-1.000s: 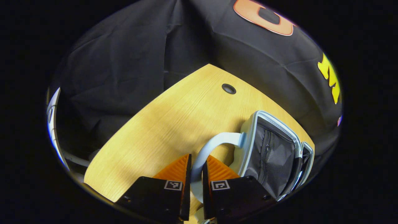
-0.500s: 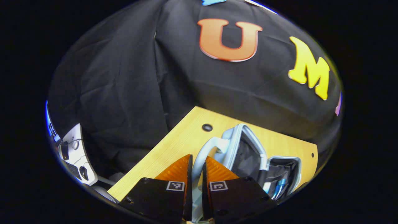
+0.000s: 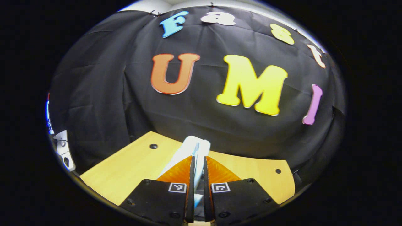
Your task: First open the suitcase, pack the skin care products into it, and then close the suitcase.
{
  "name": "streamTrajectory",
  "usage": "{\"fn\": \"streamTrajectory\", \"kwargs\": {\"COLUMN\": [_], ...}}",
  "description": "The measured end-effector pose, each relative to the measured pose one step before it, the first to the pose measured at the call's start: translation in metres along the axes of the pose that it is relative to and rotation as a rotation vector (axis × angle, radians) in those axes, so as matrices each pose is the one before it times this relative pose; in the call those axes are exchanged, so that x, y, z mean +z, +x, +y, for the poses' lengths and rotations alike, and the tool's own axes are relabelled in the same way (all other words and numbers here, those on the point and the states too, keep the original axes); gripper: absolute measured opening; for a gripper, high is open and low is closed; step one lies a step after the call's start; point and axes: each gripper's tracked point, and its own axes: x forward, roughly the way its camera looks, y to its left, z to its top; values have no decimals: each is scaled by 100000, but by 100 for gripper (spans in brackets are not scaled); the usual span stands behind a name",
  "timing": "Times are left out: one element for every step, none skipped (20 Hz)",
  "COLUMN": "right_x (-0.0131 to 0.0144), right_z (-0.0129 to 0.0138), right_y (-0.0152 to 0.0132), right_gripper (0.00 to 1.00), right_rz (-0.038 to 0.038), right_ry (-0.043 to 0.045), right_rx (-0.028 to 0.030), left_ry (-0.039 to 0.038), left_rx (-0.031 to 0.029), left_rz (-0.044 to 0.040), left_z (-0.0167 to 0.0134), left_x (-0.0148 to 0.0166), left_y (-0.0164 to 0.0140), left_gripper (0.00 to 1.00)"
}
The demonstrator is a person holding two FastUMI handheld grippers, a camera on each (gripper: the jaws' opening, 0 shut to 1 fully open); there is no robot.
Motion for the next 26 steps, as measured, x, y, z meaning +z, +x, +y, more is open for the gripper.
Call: {"fn": "streamTrajectory", "kwargs": {"right_x": [-126, -158, -346, -451, -500, -537, -586, -573, -678, -522, -493, -225, -58, -120, -327, -114, -51, 53, -12, 210, 55, 176, 62, 10, 24, 41], "right_z": [-1509, -1365, -1440, -1318, -1012, -1007, -913, -676, -557, -405, -343, -233, 45, 50, 48, 189, 379, 425, 379, 493, 454, 367, 231, 192, 107, 70], "right_y": [-287, -230, -124, -247, -206, -217, -127, -62, -124, 15, -43, -65, 112, -16, -27, -28, 4, 82, 172, 51, 237, 167, 30, 58, 79, 77], "right_gripper": [75, 76, 76, 76, 76, 75, 76, 76, 75, 76, 76, 75, 76, 76, 76, 76, 76, 76, 76, 76, 76, 75, 76, 76, 76, 76], "right_rz": [262, 311, 898, 1261, 1363, 1601, 1541, 1948, 1851, 1784, 1155, 1100, 555, 615, 547, 443, 434, 149, 195, -98, 56, -295, -137, -235, -254, -364], "right_ry": [-245, -673, -879, -888, -342, -250, -4, -106, -333, -732, -523, -557, -496, -509, -698, -376, -449, -180, -171, 181, -54, 25, -133, -354, -335, -129], "right_rx": [-2319, -2498, -3181, -2692, -2187, -2139, -1999, -1534, -1232, -1312, -686, -641, -222, -65, 328, 658, 727, 931, 934, 1183, 890, 805, 748, 621, 626, 503], "left_ry": [1206, 1882, 2495, 1806, 1787, 748, 125, 265, 507, 763, 989, 749, 901, 665, 345, 504, 317, 263, 155, 1397, 3173, 2350, 1883, 2407, 3565, 1772], "left_rx": [-3405, -4026, -3500, -2776, -2475, -2475, -2216, -1265, -819, -684, -460, -190, -363, -278, -254, -292, -556, 9, 734, 1363, 2381, 1596, 1945, 1855, 1412, -807], "left_rz": [-264, -215, 742, 299, 2132, 3625, 3085, 3198, 2534, 2375, 1845, 1748, 1759, 1342, 773, 303, 579, 911, 1057, 727, -1454, -868, -953, -236, -58, -145], "left_z": [-2955, -2734, -2539, -1744, -1729, -1612, -1235, -1158, -1019, -355, -208, -124, 74, -47, -110, -184, -336, -170, -112, -285, 42, -16, 82, -67, -93, -545], "left_x": [-1204, -1131, -1301, -1135, -1863, -2546, -1701, -1649, -1571, -1391, -1218, -1035, -556, -851, -427, -601, -475, -501, -548, -492, 64, -93, -68, -370, -270, -178], "left_y": [260, 549, 677, 644, 799, 725, 1154, 685, 773, 724, 614, 566, 597, 589, 329, 111, 233, 249, 332, 96, 58, 166, 103, 346, 94, -191], "left_gripper": [15, 15, 15, 15, 15, 14, 15, 15, 15, 15, 15, 15, 15, 15, 15, 15, 15, 15, 15, 15, 16, 16, 17, 18, 19, 20]}}
